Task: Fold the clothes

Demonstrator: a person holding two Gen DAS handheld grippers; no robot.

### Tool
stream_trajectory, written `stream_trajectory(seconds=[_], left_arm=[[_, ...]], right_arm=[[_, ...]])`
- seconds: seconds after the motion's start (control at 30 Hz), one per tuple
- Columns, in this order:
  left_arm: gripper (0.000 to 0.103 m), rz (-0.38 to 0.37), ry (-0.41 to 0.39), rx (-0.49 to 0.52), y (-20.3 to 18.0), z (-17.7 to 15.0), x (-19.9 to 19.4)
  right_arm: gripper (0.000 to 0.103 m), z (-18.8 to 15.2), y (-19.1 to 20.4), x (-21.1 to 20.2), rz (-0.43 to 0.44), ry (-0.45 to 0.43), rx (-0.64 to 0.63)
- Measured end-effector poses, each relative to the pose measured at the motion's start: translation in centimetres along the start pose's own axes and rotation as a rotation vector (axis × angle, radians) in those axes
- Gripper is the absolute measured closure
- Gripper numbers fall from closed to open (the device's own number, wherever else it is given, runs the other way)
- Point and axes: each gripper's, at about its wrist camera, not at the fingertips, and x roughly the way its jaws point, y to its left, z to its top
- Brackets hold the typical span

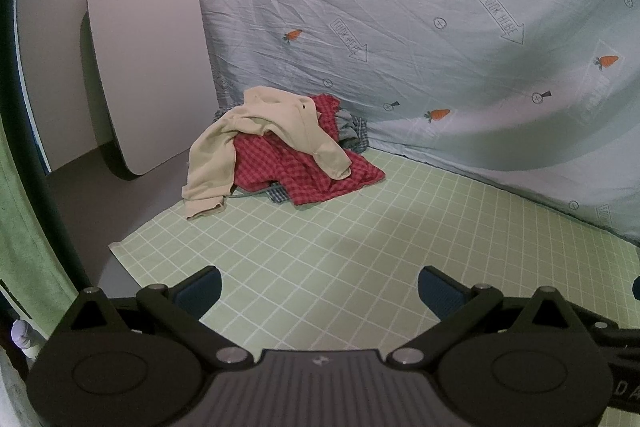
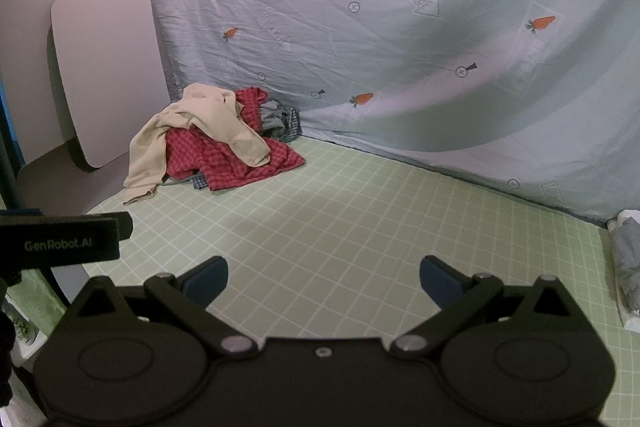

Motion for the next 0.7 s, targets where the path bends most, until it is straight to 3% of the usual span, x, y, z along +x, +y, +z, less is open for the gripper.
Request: stream_trajectory(seconds=[0.7], left_arm=[[0.000,0.000,0.004,0.010,-1.1,0.1,-0.5]], right_arm=[[0.000,0.0,-0.8,-0.4,-0.004,0.001,0.012]])
